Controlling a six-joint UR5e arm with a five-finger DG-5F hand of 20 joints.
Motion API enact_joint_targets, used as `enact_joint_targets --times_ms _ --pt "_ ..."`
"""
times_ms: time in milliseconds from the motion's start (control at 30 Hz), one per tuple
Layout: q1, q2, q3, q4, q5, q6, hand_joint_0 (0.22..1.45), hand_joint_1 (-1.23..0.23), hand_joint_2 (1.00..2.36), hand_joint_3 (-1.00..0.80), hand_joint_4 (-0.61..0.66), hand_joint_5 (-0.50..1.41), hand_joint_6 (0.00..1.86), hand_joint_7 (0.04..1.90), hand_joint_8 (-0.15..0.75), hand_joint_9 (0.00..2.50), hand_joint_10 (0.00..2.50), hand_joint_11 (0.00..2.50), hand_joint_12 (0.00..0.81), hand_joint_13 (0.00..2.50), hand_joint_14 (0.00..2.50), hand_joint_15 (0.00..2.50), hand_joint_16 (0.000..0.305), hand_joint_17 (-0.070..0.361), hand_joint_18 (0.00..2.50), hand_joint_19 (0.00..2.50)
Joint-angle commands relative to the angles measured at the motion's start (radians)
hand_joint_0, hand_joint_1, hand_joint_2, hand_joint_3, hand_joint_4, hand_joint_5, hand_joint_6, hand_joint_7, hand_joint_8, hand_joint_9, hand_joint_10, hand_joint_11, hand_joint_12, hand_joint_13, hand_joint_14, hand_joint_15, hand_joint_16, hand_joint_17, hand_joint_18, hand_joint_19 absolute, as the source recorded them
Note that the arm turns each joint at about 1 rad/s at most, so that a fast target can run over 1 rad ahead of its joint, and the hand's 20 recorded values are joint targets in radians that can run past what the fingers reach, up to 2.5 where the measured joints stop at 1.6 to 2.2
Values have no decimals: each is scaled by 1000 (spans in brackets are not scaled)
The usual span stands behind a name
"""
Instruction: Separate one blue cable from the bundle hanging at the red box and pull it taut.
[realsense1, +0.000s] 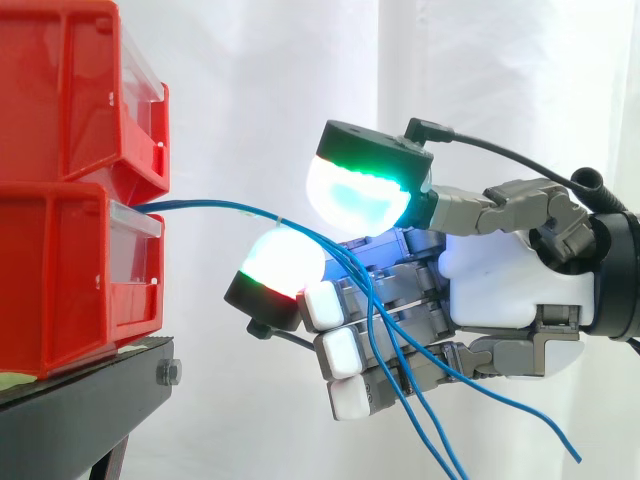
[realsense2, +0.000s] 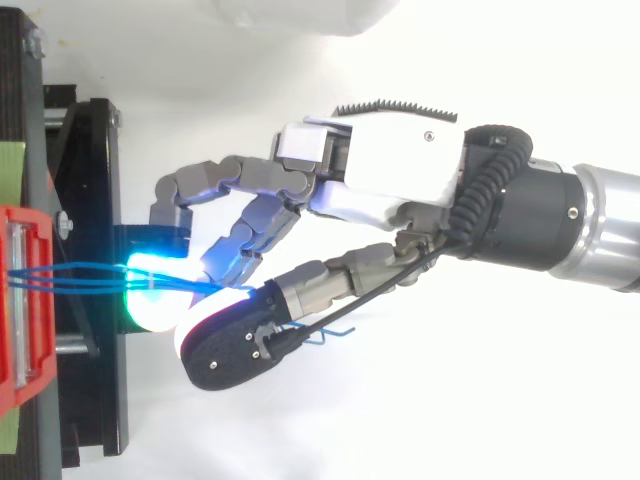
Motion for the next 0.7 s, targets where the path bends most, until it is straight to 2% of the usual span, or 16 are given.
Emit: enact_joint_targets --times_ms 0,167,300,667 --pt "0 0 -1 0 0 0 642 -623 1005 -446 222 -97 501 1344 332 988 18 601 332 1041 18 531 33 75 847 455" --pt "0 0 -1 0 0 0 660 -601 1009 -389 203 -89 500 1420 334 1003 16 610 332 1053 18 535 33 75 854 461" --pt "0 0 -1 0 0 0 670 -571 1014 -339 192 -90 518 1402 333 1010 18 597 335 1059 18 526 34 76 858 469" --pt "0 0 -1 0 0 0 661 -499 1012 -356 188 -89 507 1412 334 1030 16 603 337 1069 18 539 35 79 857 479"
